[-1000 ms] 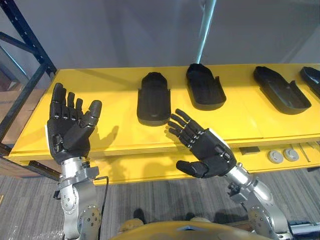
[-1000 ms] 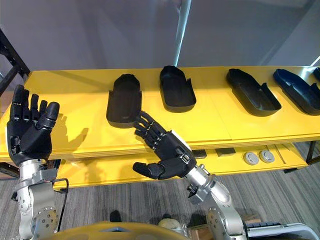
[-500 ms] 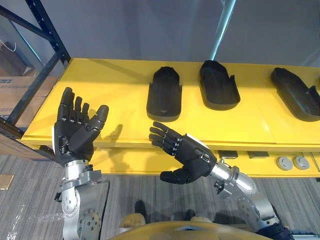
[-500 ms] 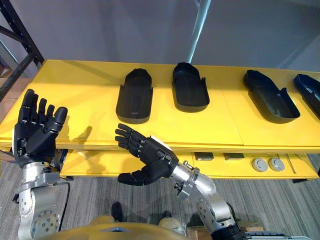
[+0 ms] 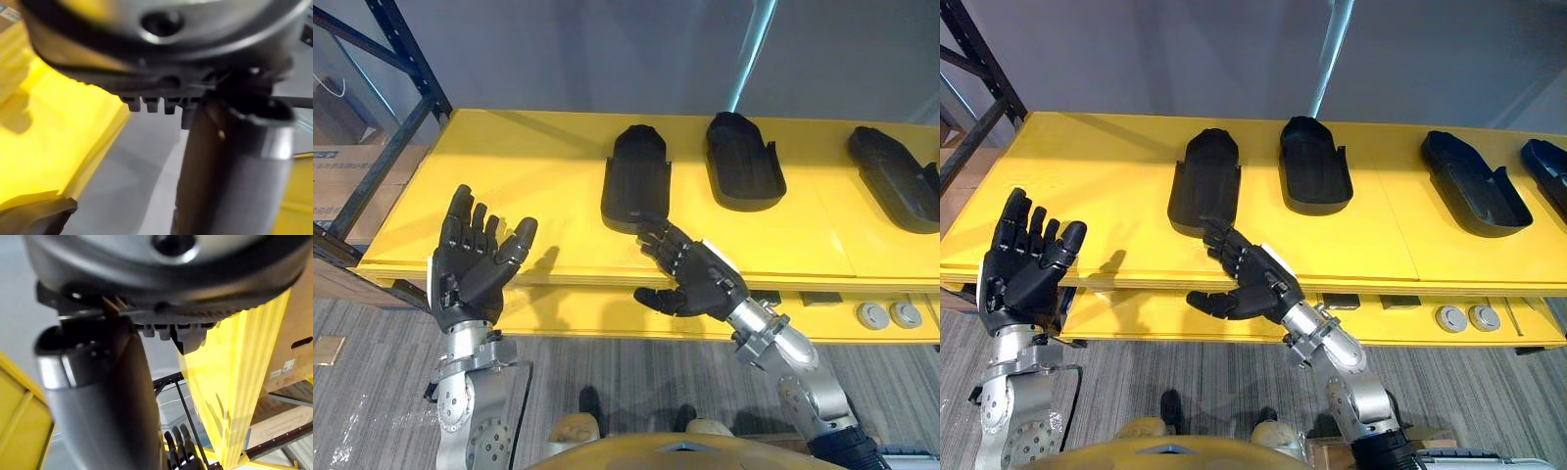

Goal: Walk over and take three plastic housings, then place them on the shelf

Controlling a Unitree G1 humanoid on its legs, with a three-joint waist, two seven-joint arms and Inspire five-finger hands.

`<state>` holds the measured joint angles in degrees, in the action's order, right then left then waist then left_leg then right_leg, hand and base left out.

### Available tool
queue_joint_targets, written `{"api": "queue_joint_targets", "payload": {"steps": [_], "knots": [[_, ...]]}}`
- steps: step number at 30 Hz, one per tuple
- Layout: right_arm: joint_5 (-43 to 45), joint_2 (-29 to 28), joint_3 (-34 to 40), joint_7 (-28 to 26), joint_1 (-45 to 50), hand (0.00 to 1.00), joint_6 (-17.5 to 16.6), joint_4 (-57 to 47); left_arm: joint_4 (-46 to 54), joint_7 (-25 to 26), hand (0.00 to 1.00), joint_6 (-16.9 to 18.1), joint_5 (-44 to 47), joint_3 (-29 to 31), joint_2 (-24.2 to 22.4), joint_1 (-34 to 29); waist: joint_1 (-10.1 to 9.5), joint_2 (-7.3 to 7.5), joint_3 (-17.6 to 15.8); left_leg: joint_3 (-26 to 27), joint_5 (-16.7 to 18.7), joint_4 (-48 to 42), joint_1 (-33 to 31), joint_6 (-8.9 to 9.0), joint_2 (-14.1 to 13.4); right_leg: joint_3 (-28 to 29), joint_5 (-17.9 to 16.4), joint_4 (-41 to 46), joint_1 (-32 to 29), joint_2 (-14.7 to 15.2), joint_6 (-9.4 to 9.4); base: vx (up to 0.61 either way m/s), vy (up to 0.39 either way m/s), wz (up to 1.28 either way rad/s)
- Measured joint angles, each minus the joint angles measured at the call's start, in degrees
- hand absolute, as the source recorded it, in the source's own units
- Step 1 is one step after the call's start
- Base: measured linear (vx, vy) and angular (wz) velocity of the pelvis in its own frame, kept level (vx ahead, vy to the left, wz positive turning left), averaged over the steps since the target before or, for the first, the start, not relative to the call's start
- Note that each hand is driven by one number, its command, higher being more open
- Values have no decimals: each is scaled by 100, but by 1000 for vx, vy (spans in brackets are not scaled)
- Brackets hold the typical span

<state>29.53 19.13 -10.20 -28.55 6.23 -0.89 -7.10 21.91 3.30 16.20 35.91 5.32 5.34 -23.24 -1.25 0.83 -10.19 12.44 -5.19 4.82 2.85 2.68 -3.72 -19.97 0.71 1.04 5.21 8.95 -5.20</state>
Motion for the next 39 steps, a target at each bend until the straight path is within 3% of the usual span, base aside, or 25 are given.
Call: {"api": "queue_joint_targets", "payload": {"steps": [8,19,28,39], "knots": [[-5,-251,68,493,-344,100,-100,377,-18,26,100,0,-35,-2,-40,1,-12,-79,-69,-88,-10,-2,-7,-9,6,-60,-2,2,27,4,1,4,-2,2],[-5,-369,59,572,-665,100,-116,892,-149,23,100,-8,-35,-7,-100,-5,-39,-164,-175,-201,-20,-1,52,8,12,-193,-102,126,117,52,-9,2,-3,7],[-242,-417,52,856,-878,100,-338,1149,-149,23,100,-12,-36,-30,-100,0,-38,-156,-195,-222,-24,-2,56,7,18,-207,-138,188,105,69,-4,0,0,0],[-395,-563,83,1271,-1051,100,-371,1198,-149,23,100,-28,-37,-202,-100,5,-41,-216,-263,-227,-39,-2,67,-1,25,-207,-139,209,107,80,-4,0,0,0]]}}
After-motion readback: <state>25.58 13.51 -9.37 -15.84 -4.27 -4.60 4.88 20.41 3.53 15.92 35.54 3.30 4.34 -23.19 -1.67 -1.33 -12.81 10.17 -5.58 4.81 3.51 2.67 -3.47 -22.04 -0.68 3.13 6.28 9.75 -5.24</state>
